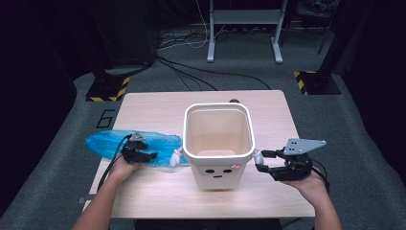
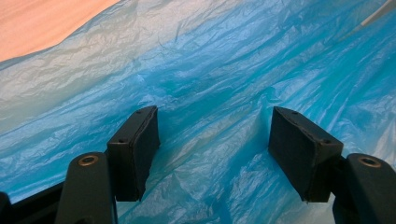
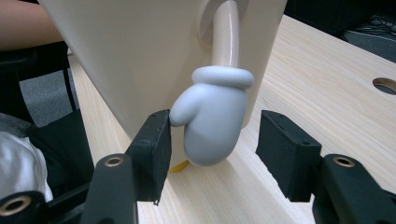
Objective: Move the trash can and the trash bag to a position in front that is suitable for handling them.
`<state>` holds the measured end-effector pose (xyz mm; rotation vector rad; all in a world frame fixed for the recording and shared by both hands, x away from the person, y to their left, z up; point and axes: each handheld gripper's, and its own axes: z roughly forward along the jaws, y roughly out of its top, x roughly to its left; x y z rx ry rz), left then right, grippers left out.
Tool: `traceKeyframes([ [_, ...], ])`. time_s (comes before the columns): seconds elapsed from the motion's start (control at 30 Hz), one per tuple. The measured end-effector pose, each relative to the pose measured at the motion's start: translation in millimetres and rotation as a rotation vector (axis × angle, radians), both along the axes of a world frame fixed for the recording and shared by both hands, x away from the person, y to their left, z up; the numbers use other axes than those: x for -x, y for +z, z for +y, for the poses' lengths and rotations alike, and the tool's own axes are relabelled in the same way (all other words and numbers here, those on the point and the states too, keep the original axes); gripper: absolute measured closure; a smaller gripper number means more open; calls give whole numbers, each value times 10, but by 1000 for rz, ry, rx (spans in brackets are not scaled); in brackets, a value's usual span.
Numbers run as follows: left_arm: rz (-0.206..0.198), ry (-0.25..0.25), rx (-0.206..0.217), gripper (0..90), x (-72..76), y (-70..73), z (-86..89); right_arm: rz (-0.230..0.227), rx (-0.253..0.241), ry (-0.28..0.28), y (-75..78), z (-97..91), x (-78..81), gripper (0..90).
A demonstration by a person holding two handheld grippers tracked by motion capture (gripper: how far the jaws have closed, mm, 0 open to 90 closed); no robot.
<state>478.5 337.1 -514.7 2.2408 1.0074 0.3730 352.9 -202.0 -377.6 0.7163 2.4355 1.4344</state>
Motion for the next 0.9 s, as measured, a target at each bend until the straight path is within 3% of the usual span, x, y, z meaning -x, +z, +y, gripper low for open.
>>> traceKeyframes([
  [0.17,22,5,-18,332,98,24,-74,-2,3,-1,9,6,0,434],
  [0.43,23,15,-22,344,189,27,-252,-5,-1,1,15,19,-1,436],
  [0.63,27,48,-23,344,261,30,-353,-2,-4,2,9,17,-8,435],
  [0.9,39,40,-28,339,354,39,-458,-4,-4,2,13,22,-6,436],
])
